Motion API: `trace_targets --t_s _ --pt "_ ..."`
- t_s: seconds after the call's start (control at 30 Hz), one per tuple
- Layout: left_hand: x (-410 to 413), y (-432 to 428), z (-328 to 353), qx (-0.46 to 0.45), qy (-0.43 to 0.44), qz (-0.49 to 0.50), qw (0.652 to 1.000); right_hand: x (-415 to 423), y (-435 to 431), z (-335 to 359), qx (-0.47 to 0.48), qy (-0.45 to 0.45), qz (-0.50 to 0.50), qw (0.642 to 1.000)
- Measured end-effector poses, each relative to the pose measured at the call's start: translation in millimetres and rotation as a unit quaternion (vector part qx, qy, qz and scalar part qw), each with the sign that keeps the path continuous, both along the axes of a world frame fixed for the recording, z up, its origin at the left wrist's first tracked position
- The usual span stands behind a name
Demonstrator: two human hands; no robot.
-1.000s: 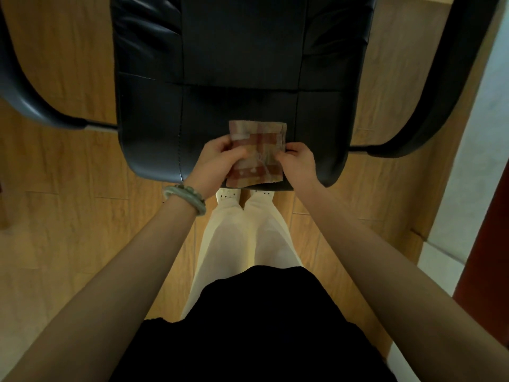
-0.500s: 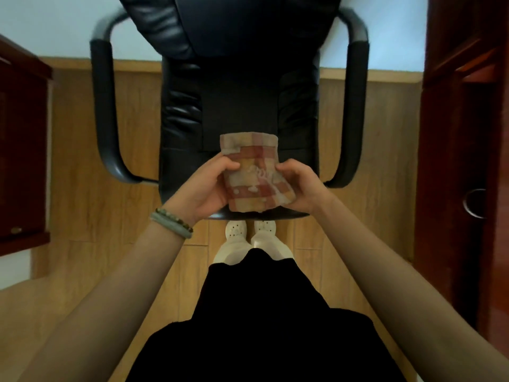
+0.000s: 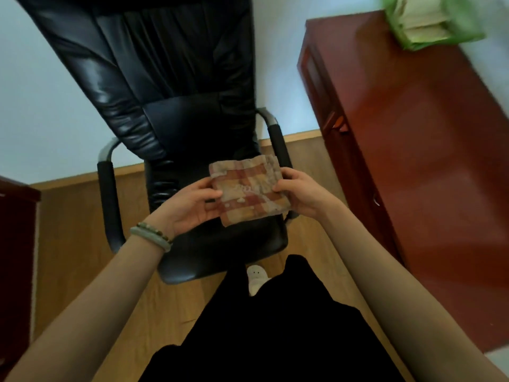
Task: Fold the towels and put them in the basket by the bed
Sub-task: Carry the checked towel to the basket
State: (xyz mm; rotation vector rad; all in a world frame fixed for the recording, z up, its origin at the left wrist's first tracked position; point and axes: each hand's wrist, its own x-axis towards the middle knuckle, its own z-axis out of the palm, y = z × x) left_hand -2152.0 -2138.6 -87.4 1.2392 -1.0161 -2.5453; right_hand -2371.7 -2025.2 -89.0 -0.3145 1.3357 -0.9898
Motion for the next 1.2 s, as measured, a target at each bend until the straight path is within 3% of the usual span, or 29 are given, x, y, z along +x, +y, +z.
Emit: trace_targets --t_s 0.27,0.5,0.9,1.07,1.2 --pt "-41 13 51 -0.044 0.008 -0.161 0.986 18 75 62 -0.006 0.058 -0.148 0.987" --pt "-90 65 85 -0.039 0.051 -0.342 0.938 45 172 100 0.007 0.086 -0.333 0.939" --pt "-147 276 139 -0.039 0.121 -0.635 0.762 122 398 145 -0.033 0.09 -0.59 0.801" --pt "-137 391 144 0.0 0.131 -0.71 0.692 181 502 153 -0.025 0.091 -0.662 0.744" --pt "-108 496 142 0.02 0.132 -0.743 0.656 241 592 160 -0.023 0.099 -0.705 0.702"
